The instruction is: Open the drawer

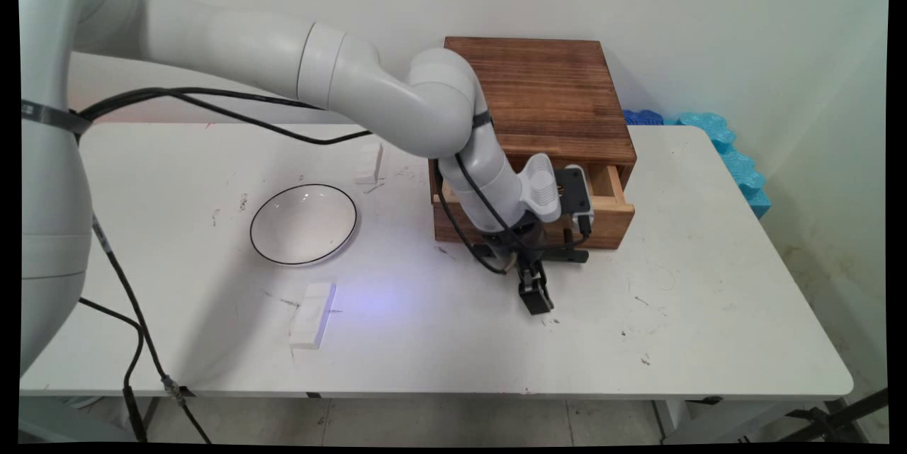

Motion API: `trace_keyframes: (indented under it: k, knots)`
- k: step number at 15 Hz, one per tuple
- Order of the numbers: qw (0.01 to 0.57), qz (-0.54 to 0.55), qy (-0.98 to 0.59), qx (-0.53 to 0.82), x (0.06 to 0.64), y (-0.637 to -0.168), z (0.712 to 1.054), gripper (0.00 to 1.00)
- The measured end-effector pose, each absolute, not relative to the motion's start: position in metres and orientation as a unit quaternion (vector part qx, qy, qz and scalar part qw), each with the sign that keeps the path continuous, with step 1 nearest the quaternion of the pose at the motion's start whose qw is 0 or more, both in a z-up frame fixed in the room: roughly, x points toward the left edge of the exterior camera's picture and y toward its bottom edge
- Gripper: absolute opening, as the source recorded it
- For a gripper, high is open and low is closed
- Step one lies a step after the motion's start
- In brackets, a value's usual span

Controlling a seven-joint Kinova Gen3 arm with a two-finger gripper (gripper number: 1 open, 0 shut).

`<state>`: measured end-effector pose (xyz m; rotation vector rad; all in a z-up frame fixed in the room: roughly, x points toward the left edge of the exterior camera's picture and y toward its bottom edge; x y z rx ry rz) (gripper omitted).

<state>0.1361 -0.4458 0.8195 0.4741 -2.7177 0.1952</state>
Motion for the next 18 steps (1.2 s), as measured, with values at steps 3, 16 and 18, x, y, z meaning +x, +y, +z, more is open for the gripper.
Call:
trace_keyframes:
  k: [3, 16, 18]
  knots:
    - [0.184, 0.069, -0.965, 0.171, 0.131, -0.432, 0.820, 1.00]
    - [0.176, 0.057, -0.968, 0.170, 0.120, -0.376, 0.827, 1.00]
    - [0.175, 0.055, -0.969, 0.168, 0.120, -0.366, 0.827, 1.00]
